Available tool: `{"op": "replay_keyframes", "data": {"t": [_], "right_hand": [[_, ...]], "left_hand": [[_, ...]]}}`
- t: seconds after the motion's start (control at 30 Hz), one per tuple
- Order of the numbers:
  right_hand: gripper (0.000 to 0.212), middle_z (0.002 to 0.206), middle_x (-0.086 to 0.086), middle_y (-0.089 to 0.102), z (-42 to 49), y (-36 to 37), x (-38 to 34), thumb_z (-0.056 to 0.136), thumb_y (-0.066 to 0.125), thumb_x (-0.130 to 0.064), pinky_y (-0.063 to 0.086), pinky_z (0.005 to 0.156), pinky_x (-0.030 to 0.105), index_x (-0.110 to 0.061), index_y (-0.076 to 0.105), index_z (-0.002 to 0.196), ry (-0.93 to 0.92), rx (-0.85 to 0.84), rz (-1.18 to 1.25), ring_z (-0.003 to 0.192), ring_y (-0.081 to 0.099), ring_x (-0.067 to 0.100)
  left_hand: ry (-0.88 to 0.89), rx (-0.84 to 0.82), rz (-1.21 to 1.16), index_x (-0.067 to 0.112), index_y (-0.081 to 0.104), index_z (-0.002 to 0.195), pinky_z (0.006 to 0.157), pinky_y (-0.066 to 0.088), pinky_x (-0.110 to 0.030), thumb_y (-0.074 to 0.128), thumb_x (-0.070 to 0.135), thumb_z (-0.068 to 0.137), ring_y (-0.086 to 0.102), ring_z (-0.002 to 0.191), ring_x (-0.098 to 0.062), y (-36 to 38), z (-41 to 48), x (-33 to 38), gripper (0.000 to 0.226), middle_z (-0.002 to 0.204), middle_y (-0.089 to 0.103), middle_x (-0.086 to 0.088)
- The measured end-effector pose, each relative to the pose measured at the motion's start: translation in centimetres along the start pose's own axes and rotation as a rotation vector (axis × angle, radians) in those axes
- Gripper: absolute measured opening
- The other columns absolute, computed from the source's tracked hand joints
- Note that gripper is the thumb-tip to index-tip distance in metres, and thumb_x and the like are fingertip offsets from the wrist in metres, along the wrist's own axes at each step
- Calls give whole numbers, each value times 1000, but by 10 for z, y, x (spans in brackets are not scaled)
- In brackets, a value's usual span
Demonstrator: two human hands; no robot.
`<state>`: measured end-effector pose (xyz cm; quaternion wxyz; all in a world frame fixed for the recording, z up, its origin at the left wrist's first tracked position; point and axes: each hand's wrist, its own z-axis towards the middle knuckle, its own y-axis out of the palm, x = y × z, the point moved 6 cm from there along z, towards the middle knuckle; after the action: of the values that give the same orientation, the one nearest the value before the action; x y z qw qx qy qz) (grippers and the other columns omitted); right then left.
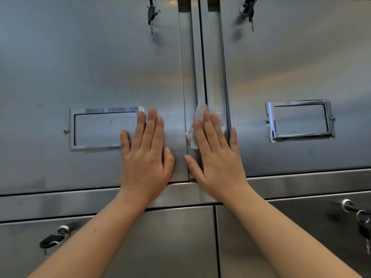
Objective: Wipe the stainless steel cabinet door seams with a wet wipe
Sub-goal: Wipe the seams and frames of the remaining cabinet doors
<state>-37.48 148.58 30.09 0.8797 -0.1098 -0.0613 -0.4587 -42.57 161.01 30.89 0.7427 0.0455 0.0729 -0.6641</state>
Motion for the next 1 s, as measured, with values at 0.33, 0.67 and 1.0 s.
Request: {"op": "replay_keyframes", "data": {"t": [0.33,0.67,1.0], "right_hand": [[65,151,14,25,-59,1,-7,90,36,-44,14,111,52,-7,29,143,-19,-22,5,140,19,23],[64,152,13,20,-12,-3,5,91,29,-46,6,110,52,-11,26,144,-13,-44,-36,141,16,28],[60,150,18,24,-41,-3,-1,92,33,-50,9,109,53,-18,36,142,-91,-63,-125,139,23,34]], "left_hand": [[60,-44,-4,2,30,142,110,13,-50,32,25,87,24,138,-28,3,-20,20,60,149,26,-14],[63,-33,21,1,31,141,110,13,-50,33,26,87,26,137,-29,5,-20,19,60,149,28,-15],[74,-44,25,2,28,143,111,10,-50,32,26,88,22,138,-29,5,-20,20,60,150,25,-15]]}}
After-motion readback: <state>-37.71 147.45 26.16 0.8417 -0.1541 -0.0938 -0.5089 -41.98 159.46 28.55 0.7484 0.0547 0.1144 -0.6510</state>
